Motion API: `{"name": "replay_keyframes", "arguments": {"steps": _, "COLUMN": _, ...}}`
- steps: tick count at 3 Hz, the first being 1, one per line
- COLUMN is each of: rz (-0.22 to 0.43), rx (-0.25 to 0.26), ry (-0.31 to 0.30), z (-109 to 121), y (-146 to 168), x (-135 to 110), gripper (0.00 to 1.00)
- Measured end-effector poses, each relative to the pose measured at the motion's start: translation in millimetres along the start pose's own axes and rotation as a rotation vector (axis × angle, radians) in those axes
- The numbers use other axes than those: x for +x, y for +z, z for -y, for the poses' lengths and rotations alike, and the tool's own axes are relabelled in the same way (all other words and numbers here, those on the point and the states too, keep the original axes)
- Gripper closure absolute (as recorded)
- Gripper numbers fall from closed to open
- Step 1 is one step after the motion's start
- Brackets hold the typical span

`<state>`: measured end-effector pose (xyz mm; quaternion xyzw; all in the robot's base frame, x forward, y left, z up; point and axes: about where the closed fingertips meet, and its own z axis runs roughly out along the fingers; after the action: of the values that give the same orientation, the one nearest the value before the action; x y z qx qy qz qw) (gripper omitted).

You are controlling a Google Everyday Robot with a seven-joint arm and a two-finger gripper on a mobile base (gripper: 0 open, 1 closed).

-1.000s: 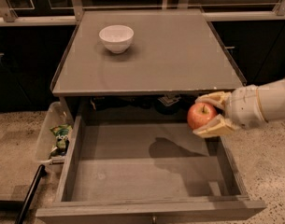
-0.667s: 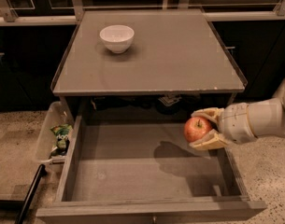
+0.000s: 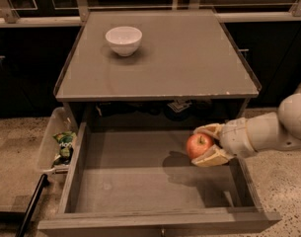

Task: Place apple into top drawer

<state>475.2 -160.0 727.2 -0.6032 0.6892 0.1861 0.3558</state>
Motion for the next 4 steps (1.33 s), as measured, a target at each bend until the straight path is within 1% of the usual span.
{"name": "replay_keyframes", "arguments": {"steps": 1, "rz": -0.006, "rx": -0.064, "ry": 0.043, "z": -10.8, "y": 46.5, "x": 25.5, "gripper": 1.0}}
{"name": "replay_keyframes", "arguments": {"steps": 2, "rz": 0.01, "rx": -0.095, "ry": 0.047, "z": -15.8, "y": 78.9, "x": 37.1, "gripper": 1.0}}
{"name": "replay_keyframes", "arguments": {"steps": 3, "rz": 0.031, "rx": -0.097, "ry": 0.043, "z": -22.0, "y": 100.6, "x": 43.2, "gripper": 1.0}}
{"name": "replay_keyframes", "arguments": {"steps": 4, "rz": 0.04, "rx": -0.087, "ry": 0.043, "z": -25.9, "y": 114.1, "x": 47.6, "gripper": 1.0}}
